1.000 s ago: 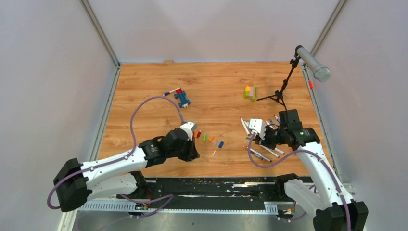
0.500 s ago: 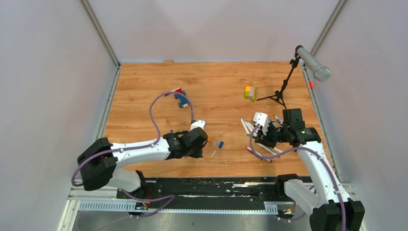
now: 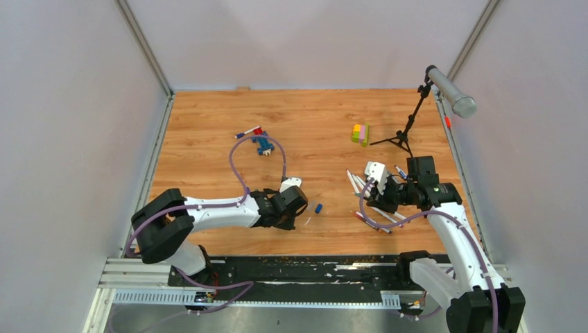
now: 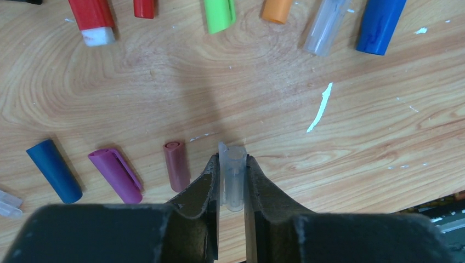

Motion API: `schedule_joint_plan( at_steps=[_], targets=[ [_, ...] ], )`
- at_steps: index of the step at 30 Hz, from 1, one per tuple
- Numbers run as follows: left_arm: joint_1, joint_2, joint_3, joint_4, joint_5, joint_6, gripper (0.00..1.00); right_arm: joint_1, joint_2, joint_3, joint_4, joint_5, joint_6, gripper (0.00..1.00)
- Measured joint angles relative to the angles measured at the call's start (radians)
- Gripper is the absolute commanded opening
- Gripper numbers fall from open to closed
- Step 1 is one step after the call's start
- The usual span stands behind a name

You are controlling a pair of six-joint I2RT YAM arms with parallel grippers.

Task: Open the pen caps
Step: Place the pen cap at the center of the board.

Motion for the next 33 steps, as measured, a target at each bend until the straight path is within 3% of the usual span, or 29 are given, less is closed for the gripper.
schedule_joint_plan(
  at_steps=[18,30,33],
  targets=[
    [-0.001,0.010,0.000,-0.008,0.002,0.000,0.32,-0.015,0.000,0.000,-0.002,0.000,0.000,0.00],
    [-0.001,-0.018,0.013,-0.034,-0.003,0.003,0.33,-0.040,0.024,0.000,-0.031,0.032,-0.010,0.00],
    [-0.001,-0.080,0.013,-0.036,-0.010,0.009,0.43,-0.059,0.038,0.000,-0.048,0.066,-0.023,0.00]
  ],
)
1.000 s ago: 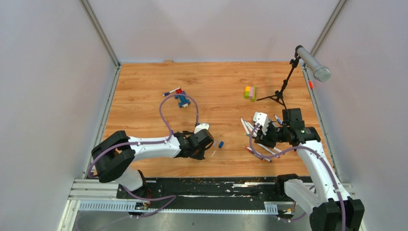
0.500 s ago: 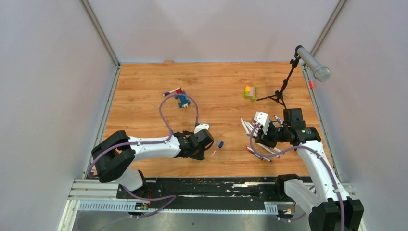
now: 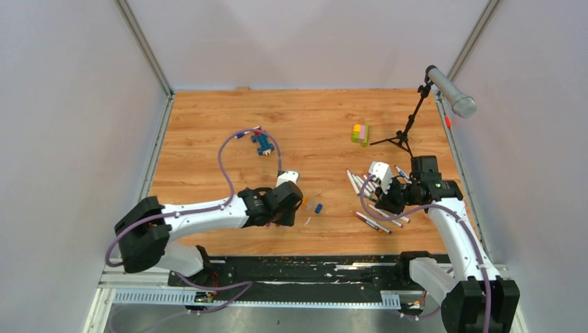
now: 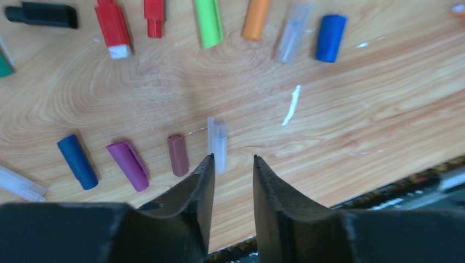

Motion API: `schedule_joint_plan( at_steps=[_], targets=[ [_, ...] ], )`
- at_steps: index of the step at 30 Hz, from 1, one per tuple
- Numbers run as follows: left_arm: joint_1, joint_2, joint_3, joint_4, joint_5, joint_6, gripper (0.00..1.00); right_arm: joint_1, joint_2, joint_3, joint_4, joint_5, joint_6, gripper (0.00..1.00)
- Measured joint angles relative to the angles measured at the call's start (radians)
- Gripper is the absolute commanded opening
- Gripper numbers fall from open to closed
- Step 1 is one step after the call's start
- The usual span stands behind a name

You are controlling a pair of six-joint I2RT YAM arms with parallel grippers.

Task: Open the pen caps
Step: Place the pen cap at the center of the board, then place the pen at the center of the board.

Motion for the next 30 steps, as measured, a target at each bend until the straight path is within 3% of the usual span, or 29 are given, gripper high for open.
schedule_joint_plan(
  at_steps=[5,10,15,19,30],
  targets=[
    [0.000,-0.172,-0.010,0.010,-0.035,0.027,0.65,-0.074,0.039,-0.002,-0.021,0.069,-0.026,0.00],
    [0.000,-0.401,-0.091,0.056,-0.109,0.090,0.99,-0.193,0.098,-0.007,-0.018,0.135,-0.056,0.01],
    [0.002,-0.660,-0.241,0.101,-0.169,0.124,1.00,-0.314,0.198,-0.010,0.000,0.169,-0.114,0.05],
    [0.009,-0.776,-0.321,0.120,-0.170,0.132,1.00,-0.359,0.275,-0.010,0.025,0.182,-0.150,0.06],
    [0.013,-0.798,-0.332,0.119,-0.181,0.134,1.00,-0.371,0.394,-0.010,0.080,0.182,-0.180,0.12]
  ],
)
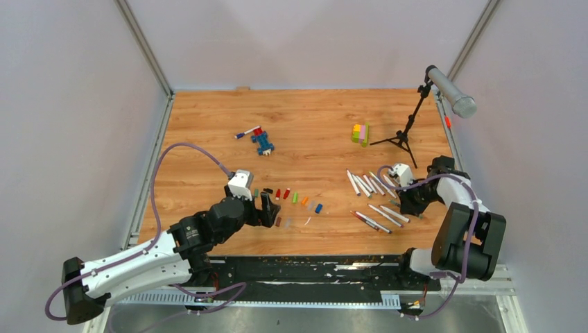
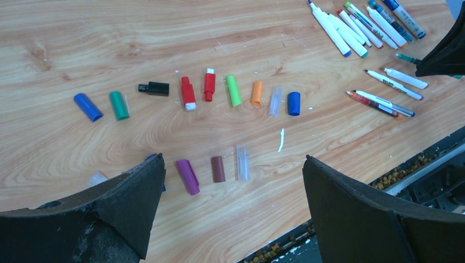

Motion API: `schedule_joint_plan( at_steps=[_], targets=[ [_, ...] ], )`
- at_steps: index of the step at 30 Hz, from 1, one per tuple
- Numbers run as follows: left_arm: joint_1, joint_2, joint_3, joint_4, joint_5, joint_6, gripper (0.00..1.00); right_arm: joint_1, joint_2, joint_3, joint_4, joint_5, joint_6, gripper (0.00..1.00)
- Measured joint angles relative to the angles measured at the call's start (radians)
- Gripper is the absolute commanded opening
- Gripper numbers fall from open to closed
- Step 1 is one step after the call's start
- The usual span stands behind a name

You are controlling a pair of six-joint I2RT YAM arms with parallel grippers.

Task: Open the pen caps
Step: Place the pen at the center of the board.

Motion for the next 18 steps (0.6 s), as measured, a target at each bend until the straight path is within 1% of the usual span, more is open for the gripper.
schedule_joint_plan(
  at_steps=[5,13,18],
  targets=[
    [0.000,0.000,0.000,-0.003,-0.003,0.000,1.00,0.000,0.048,0.000,0.024,0.003,-0.002,0.18],
    [0.000,0.000,0.000,-0.007,-0.010,0.004,1.00,0.000,0.071,0.006,0.036,0.003,-0.005,0.25],
    [0.000,0.000,0.000,-0.015,-0.011,0.021,1.00,0.000,0.071,0.006,0.036,0.003,-0.005,0.26]
  ],
)
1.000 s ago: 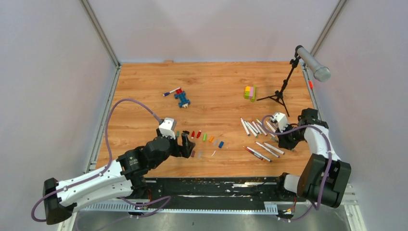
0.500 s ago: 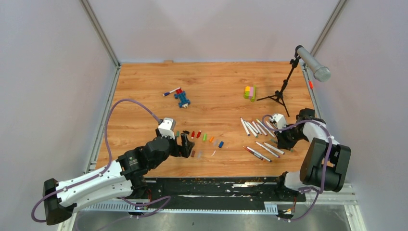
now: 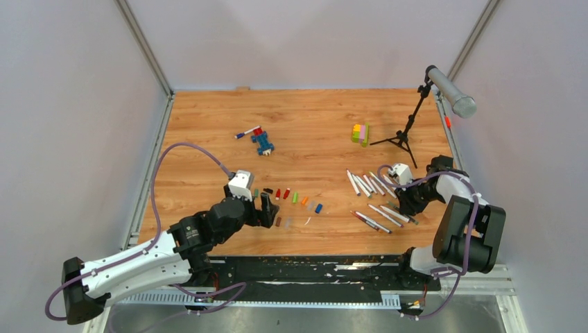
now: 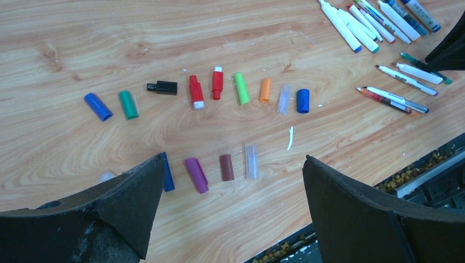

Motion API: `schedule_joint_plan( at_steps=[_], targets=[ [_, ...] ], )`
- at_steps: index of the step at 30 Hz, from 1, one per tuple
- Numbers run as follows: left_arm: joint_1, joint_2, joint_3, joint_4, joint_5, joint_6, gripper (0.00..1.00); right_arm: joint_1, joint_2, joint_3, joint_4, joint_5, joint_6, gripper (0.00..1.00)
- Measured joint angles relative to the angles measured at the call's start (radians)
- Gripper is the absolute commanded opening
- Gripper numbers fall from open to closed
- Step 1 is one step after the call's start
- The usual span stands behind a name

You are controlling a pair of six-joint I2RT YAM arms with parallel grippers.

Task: Open the pen caps
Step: Place the pen at the center of the board, then pick up the pen from the center of the board.

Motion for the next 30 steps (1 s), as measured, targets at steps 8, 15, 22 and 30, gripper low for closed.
schedule_joint_plan(
  at_steps=[8,15,22,30],
  targets=[
    [0.074,0.029,0.022,-0.013,0.018,0.051,1.00,0.000,-0.078,0.005,-0.018,-0.016,0.001,0.29],
    [0.226,0.117,0.087,-0.006,0.101,0.118,1.00,0.000,-0.193,0.027,-0.053,-0.078,0.001,0.29],
    [0.439,0.286,0.160,0.039,0.264,0.152,1.00,0.011,-0.306,0.056,-0.159,-0.235,0.004,0.33],
    [0.673,0.595,0.348,0.065,0.404,0.232,0.97,0.126,-0.381,0.137,-0.225,-0.444,0.109,0.35]
  ],
)
